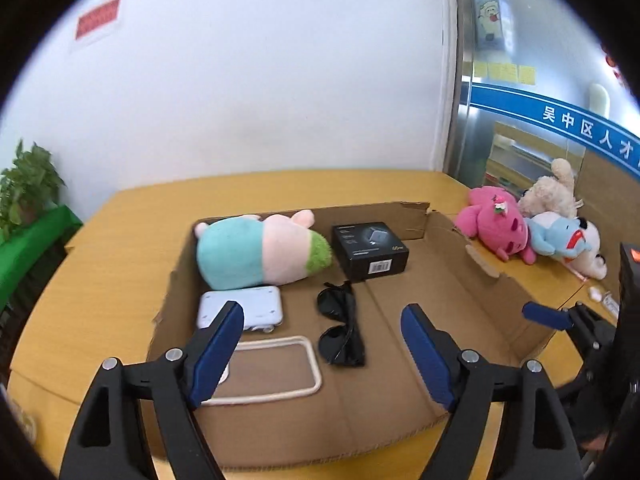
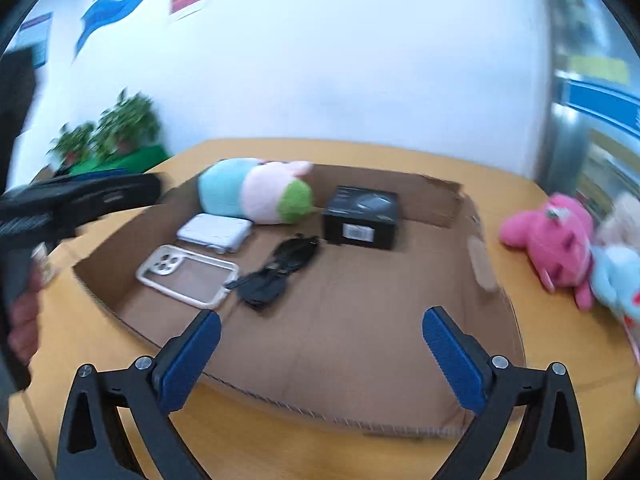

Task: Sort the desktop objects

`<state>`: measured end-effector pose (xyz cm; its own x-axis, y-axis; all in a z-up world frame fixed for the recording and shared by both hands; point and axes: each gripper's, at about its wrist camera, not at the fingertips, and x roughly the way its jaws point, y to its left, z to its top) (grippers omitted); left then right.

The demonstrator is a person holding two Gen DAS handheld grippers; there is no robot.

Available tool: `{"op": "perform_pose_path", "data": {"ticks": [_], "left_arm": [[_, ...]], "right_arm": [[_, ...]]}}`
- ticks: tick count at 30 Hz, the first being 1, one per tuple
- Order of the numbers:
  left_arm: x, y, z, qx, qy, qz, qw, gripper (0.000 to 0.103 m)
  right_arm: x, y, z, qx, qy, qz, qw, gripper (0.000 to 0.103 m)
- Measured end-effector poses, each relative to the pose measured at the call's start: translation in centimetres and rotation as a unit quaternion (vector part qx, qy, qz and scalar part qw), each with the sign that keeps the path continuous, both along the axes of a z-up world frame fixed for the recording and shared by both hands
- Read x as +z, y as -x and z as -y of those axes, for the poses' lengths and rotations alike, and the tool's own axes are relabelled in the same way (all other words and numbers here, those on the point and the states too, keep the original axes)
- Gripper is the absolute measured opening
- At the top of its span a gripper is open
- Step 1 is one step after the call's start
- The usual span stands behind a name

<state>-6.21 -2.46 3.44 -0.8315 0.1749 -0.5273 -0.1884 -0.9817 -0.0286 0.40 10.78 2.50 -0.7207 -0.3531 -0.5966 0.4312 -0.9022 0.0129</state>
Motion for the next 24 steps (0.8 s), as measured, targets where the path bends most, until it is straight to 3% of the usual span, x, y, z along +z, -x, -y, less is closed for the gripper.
{"op": "perform_pose_path", "data": {"ticks": [5,11,16,24], "left_arm": [[-3.8,-1.9,0.2,0.050,0.031,-0.036,0.9976,0.081],[-7.7,-0.6,2.0,0.097,0.018,-0.013,0.9950,0.081],[-8.2,-1.1,1.9,0.102,0.030,-0.043,0.9934,0.084],[-8.2,-1.3,2.0,0.097,0.028,-0.043,0.9940,0.089]], "right_arm": [[-2.6,0.6,-2.0,-0.056,0.033,0.000,0.998,0.103],[-4.2,0.4,-1.4,-0.069,0.029,-0.049,0.996,0.103],[-4.3,0.1,-1.4,-0.064,0.034,-0.066,0.995,0.103],[-4.4,0.1,-1.3,-0.059,0.036,-0.064,0.996,0.103]]}}
